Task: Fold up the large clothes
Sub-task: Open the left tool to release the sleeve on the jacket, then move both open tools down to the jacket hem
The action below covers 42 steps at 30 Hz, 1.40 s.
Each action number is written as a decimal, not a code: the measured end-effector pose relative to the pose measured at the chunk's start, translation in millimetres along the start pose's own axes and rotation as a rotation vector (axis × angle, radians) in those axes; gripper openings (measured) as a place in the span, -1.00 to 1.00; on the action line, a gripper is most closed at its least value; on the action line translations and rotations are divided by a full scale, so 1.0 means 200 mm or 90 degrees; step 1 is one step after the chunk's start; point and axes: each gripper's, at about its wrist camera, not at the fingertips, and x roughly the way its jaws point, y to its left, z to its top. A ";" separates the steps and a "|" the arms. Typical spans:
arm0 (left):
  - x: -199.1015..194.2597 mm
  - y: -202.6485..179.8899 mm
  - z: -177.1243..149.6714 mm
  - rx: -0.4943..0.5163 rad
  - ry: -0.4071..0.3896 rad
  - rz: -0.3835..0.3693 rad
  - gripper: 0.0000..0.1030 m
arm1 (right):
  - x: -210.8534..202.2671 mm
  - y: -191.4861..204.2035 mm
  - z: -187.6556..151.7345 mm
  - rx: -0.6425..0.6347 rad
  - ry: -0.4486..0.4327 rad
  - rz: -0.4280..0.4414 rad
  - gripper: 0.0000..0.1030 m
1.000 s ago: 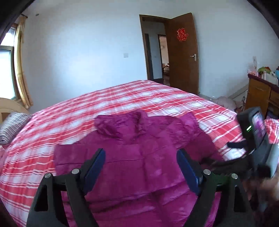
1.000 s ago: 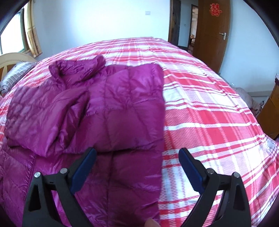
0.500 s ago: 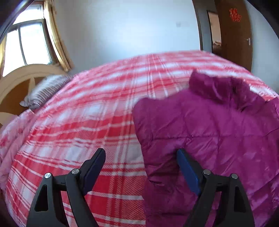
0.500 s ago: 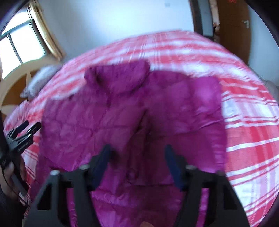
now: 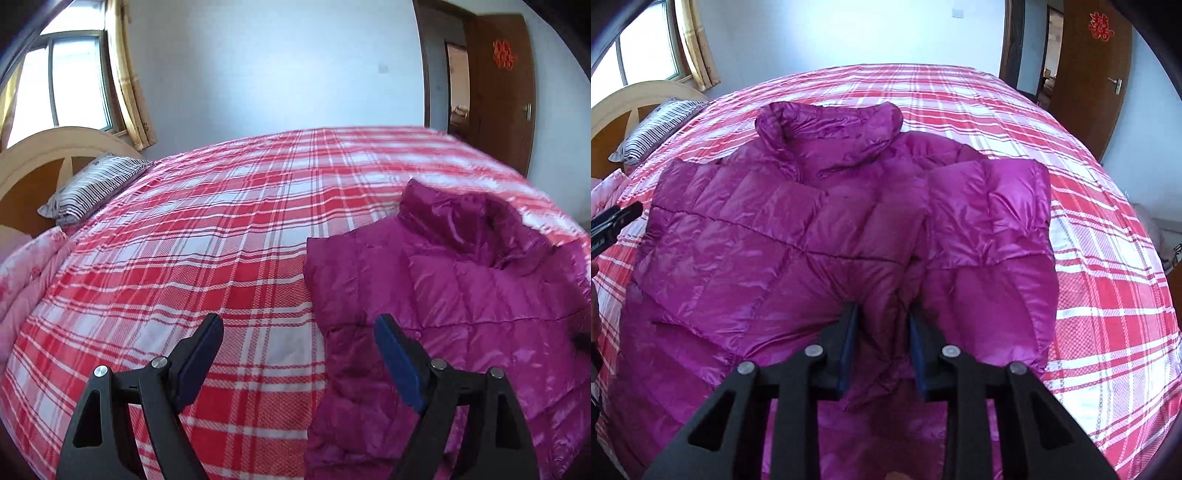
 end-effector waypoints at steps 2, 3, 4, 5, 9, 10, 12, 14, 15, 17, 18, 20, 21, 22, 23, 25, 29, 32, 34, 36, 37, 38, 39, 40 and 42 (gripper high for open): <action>0.09 -0.03 -0.01 0.018 0.031 0.018 0.64 | -0.06 0.01 0.03 0.010 -0.032 -0.010 0.55; 0.15 -0.04 -0.03 0.025 0.048 0.032 0.64 | -0.09 0.03 0.04 0.009 -0.052 -0.010 0.54; 0.20 -0.04 -0.06 0.024 0.062 0.046 0.64 | -0.11 0.04 0.05 0.004 -0.064 -0.013 0.52; 0.24 -0.03 -0.08 0.017 0.074 0.049 0.64 | -0.13 0.07 0.07 -0.005 -0.081 -0.016 0.44; 0.27 0.02 -0.14 -0.030 0.082 0.022 0.64 | -0.12 0.20 0.11 -0.044 -0.086 0.053 0.05; 0.27 0.02 -0.14 -0.031 0.081 0.020 0.64 | -0.09 0.22 0.12 -0.047 -0.075 0.067 0.01; 0.26 0.02 -0.14 -0.031 0.077 0.020 0.64 | 0.01 0.24 0.12 -0.056 -0.046 0.080 -0.03; 0.26 0.02 -0.14 -0.029 0.078 0.015 0.64 | 0.09 0.23 0.10 -0.060 -0.027 0.054 -0.03; 0.27 0.02 -0.14 -0.029 0.078 0.011 0.64 | 0.14 0.22 0.08 -0.059 -0.019 0.050 -0.04; 0.27 0.02 -0.15 -0.029 0.078 0.006 0.64 | 0.16 0.20 0.06 -0.063 -0.017 0.039 -0.10; 0.27 0.02 -0.15 -0.029 0.078 0.004 0.65 | 0.18 0.20 0.05 -0.070 -0.017 0.034 -0.11; 0.29 0.02 -0.16 -0.035 0.083 0.003 0.74 | 0.19 0.19 0.04 -0.073 -0.013 0.037 -0.11; 0.29 0.03 -0.16 -0.040 0.085 0.001 0.75 | 0.20 0.19 0.04 -0.074 -0.010 0.040 -0.11; 0.30 0.03 -0.16 -0.045 0.087 -0.002 0.77 | 0.21 0.18 0.04 -0.073 -0.010 0.044 -0.11; 0.30 0.04 -0.16 -0.048 0.088 -0.003 0.79 | 0.22 0.16 0.03 -0.066 -0.010 0.052 -0.11; 0.30 0.04 -0.17 -0.052 0.090 -0.004 0.81 | 0.22 0.17 0.02 -0.062 -0.018 0.058 -0.10; 0.30 0.04 -0.17 -0.053 0.090 -0.003 0.82 | 0.20 0.20 -0.02 -0.079 -0.047 0.038 -0.10; 0.31 0.04 -0.17 -0.057 0.092 -0.005 0.84 | 0.20 0.21 -0.02 -0.083 -0.047 0.030 -0.10; 0.31 0.05 -0.18 -0.061 0.093 -0.006 0.87 | 0.21 0.21 -0.02 -0.086 -0.049 0.025 -0.10; 0.32 0.05 -0.18 -0.065 0.096 -0.007 0.89 | 0.21 0.22 -0.03 -0.091 -0.052 0.017 -0.10; 0.32 0.06 -0.18 -0.067 0.098 -0.007 0.92 | 0.21 0.23 -0.03 -0.096 -0.054 0.009 -0.10; 0.32 0.06 -0.18 -0.068 0.099 -0.007 0.94 | 0.21 0.24 -0.03 -0.101 -0.055 0.002 -0.10; 0.33 0.07 -0.18 -0.072 0.103 -0.009 0.95 | 0.21 0.25 -0.03 -0.103 -0.055 -0.002 -0.10; 0.33 0.07 -0.18 -0.079 0.106 -0.012 0.97 | 0.21 0.25 -0.03 -0.106 -0.056 -0.005 -0.10; 0.35 0.09 -0.18 -0.092 0.111 -0.026 0.98 | 0.21 0.26 -0.03 -0.105 -0.058 -0.006 -0.10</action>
